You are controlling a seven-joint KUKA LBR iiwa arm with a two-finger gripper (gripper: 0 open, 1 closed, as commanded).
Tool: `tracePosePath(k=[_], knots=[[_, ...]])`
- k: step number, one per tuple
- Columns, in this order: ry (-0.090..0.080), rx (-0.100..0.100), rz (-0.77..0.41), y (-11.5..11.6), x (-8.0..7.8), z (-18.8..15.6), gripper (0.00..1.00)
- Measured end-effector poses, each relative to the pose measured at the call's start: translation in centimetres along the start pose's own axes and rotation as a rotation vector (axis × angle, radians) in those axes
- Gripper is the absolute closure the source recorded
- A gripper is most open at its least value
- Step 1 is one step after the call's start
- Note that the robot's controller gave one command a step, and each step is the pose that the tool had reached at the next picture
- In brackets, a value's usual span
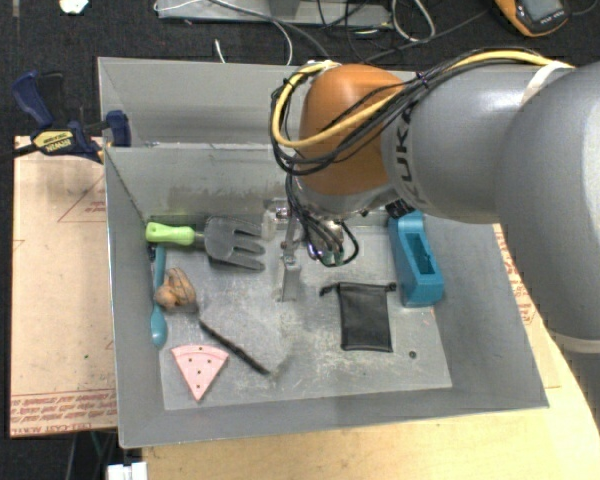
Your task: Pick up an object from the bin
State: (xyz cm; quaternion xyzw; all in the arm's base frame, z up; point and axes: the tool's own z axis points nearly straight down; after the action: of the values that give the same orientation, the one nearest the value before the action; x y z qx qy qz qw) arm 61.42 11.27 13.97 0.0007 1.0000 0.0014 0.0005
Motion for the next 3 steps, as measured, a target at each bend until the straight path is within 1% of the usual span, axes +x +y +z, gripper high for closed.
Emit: tracePosePath(k=[1, 2, 3], knots=[[0.0, 0.0, 0.0, 0.0, 0.0, 0.0, 0.0], [0.006, 0.001, -0.049, -1.6, 3.0, -5.7, 0.0], [0.003, 0.0, -0.119, -3.7, 3.6, -11.5, 0.0]])
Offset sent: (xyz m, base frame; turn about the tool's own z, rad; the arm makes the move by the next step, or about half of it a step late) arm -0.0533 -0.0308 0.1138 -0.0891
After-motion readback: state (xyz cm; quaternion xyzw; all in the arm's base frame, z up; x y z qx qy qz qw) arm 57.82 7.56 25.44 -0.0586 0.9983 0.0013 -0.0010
